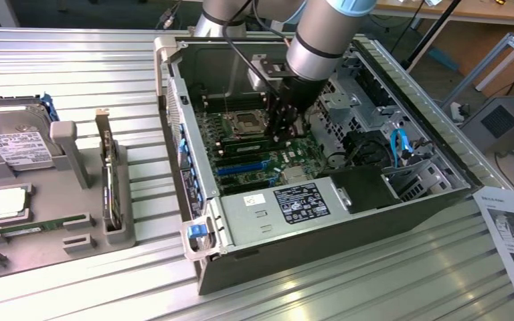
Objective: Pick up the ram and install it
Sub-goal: 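Insert the ram into the slot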
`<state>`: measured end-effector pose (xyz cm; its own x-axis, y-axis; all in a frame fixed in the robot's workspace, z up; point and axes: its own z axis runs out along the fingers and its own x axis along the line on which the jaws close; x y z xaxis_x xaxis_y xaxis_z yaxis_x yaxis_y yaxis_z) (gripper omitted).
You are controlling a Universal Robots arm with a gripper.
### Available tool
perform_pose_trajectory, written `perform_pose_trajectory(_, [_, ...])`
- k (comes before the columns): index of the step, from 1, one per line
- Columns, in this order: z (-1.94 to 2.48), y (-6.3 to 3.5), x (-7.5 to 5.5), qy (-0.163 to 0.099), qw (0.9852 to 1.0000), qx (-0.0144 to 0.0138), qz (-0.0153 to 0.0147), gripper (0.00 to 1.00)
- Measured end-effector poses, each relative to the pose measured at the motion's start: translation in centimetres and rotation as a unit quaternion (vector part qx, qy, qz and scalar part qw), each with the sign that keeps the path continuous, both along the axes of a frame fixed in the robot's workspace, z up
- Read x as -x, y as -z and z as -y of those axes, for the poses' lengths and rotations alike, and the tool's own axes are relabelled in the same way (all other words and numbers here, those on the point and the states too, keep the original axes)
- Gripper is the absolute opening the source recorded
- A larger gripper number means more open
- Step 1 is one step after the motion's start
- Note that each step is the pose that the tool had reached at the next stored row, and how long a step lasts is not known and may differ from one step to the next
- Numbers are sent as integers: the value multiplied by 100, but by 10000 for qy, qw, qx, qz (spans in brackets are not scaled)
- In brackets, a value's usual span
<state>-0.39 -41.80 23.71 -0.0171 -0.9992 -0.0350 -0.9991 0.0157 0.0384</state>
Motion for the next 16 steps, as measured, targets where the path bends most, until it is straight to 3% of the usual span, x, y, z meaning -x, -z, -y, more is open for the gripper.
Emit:
perform_pose_trajectory(10, [-1,-241,0,0,10000,3,0,32])
perform_pose_trajectory(16, [-3,-412,-1,4,10000,22,0,32])
